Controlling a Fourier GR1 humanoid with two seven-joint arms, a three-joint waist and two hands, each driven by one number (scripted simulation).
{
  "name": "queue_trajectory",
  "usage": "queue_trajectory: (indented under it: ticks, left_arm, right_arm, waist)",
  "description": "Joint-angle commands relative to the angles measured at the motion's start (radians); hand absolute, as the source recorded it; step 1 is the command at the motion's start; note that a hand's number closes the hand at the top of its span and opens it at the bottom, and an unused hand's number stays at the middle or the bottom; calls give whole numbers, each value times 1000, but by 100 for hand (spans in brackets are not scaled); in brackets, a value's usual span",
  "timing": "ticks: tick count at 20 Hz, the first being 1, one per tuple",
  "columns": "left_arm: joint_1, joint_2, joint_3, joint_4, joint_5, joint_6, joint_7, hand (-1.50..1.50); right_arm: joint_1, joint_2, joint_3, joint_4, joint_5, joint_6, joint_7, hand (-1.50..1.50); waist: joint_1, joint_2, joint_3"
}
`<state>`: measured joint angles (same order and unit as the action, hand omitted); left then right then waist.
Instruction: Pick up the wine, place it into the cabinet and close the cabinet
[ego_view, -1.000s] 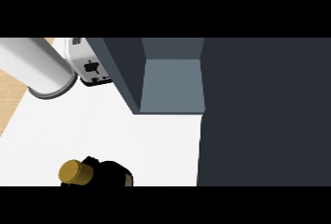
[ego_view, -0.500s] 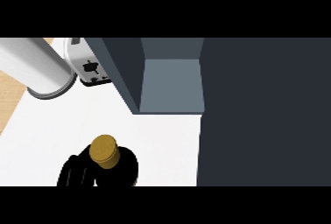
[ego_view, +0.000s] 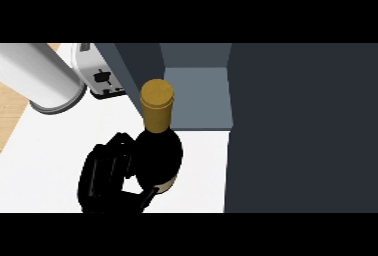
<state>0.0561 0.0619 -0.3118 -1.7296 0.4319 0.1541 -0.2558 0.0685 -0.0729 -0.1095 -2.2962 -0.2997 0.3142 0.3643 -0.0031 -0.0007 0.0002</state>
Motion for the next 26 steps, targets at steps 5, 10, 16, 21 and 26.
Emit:
queue_trajectory:
  ticks: [5, 10, 16, 21, 26]
  left_arm:
    - [-259, -60, -17, 120, -50, 165, 37, 150]
    - [-329, -61, -1, 212, -146, 197, 26, 150]
    - [-428, -62, -40, 387, -138, 232, -10, 150]
    - [-443, -62, -150, 466, -75, 329, -103, 150]
    - [-513, -62, -103, 625, 18, 306, -155, 150]
  right_arm:
    - [-22, -13, -16, 34, 0, 13, -12, -150]
    - [4, 4, -12, 58, 28, 38, -73, -150]
    - [-21, -13, -5, -13, 0, -2, 28, -150]
    - [-53, -30, -40, 55, -16, 17, -9, -150]
    - [-47, -33, -61, 50, -34, 15, -5, -150]
  waist:
    - [-2, 1, 0]
    - [-1, 1, 0]
    - [-4, 1, 0]
    - [-3, 1, 0]
    - [-5, 2, 0]
